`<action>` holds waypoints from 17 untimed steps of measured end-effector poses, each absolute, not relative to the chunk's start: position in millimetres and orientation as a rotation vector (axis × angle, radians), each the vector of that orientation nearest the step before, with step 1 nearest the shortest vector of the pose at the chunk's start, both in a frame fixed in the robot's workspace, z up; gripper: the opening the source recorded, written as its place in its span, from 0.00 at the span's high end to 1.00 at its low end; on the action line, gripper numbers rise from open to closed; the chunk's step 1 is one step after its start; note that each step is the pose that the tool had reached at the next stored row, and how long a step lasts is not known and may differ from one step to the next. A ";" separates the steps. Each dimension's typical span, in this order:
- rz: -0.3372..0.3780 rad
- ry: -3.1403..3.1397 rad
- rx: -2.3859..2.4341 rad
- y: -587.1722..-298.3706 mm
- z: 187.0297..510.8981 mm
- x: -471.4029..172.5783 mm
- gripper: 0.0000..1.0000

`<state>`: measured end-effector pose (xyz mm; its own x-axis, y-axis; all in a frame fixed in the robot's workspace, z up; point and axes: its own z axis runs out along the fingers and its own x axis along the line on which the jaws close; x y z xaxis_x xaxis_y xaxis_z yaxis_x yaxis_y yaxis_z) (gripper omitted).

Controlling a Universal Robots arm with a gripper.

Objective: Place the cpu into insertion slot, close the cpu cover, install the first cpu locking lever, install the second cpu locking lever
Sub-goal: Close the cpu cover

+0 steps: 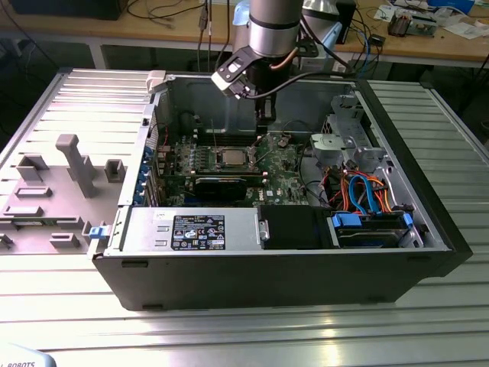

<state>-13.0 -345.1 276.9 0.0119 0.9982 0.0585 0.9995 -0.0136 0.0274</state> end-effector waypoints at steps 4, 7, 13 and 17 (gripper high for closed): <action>-0.094 -2.192 -2.220 -345.0 276.9 -11.6 0.89; -0.093 -2.192 -2.220 -344.8 276.9 -9.4 0.89; -0.092 -2.192 -2.220 -344.7 276.9 -6.9 0.89; -0.092 -2.192 -2.221 -344.7 276.9 -5.7 0.89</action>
